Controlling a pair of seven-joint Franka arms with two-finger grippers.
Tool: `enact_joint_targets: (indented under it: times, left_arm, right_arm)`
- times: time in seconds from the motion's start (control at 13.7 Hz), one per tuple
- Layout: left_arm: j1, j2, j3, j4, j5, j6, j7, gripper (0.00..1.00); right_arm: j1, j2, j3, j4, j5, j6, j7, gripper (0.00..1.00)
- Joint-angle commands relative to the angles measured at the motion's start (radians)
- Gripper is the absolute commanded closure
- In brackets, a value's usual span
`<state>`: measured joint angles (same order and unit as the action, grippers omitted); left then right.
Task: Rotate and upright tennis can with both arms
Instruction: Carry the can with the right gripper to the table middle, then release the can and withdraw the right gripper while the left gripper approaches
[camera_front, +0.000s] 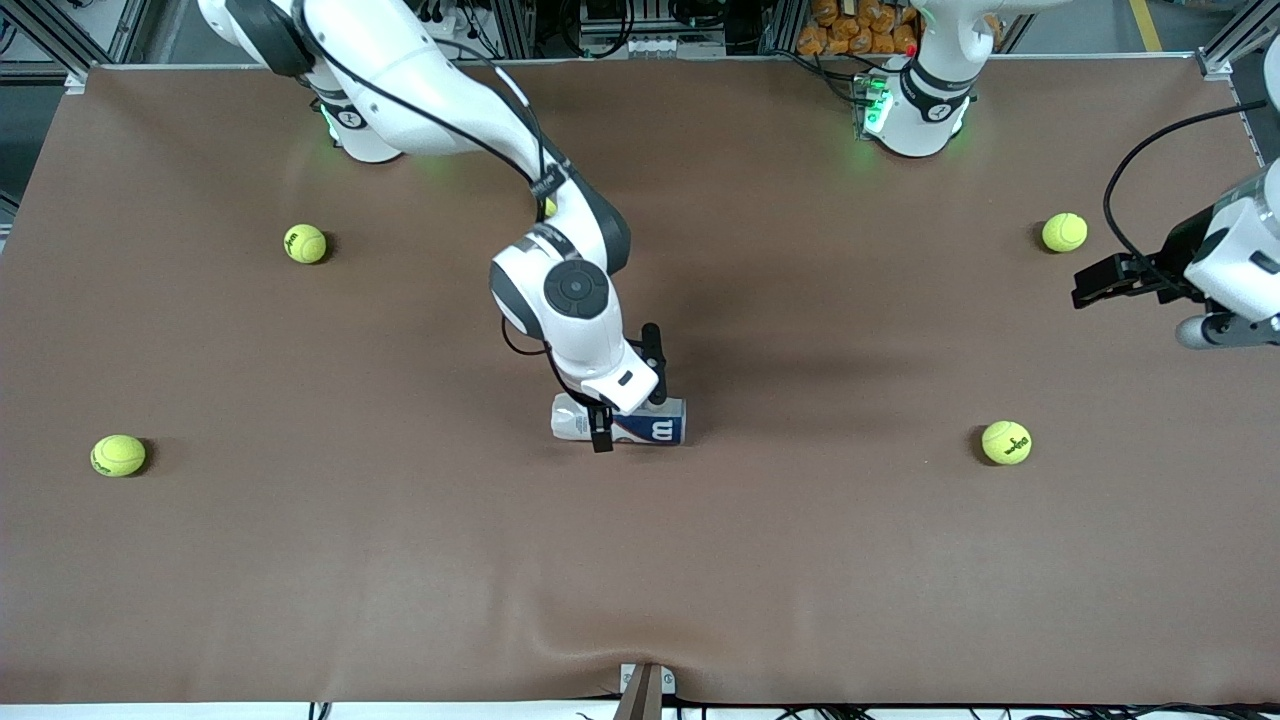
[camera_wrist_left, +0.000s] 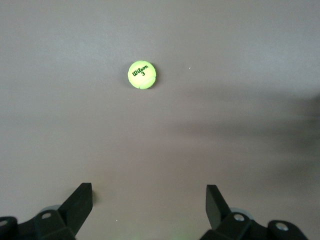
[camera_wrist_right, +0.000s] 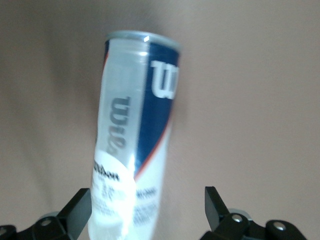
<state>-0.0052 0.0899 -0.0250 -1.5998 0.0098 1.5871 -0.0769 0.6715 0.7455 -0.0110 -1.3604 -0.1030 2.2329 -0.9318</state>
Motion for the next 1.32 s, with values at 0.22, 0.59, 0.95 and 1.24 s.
enact_joint_targets:
  times: [0.22, 0.59, 0.95, 1.24]
  left_arm:
    - [-0.047, 0.065, -0.007, 0.079, -0.109, -0.004, 0.031, 0.00]
    - [-0.024, 0.160, -0.006, 0.081, -0.282, 0.013, 0.035, 0.00]
    - [-0.012, 0.257, -0.003, 0.077, -0.512, 0.039, 0.078, 0.00]
    - [-0.013, 0.338, -0.003, 0.070, -0.683, 0.042, 0.172, 0.00]
  right_arm:
    - [-0.154, -0.204, 0.010, -0.058, -0.006, -0.152, 0.057, 0.00]
    - [-0.332, -0.351, 0.008, -0.062, -0.007, -0.291, 0.143, 0.00]
    - [-0.499, -0.506, 0.013, -0.107, 0.000, -0.475, 0.430, 0.00]
    - [-0.584, -0.725, 0.017, -0.270, 0.008, -0.537, 0.681, 0.00]
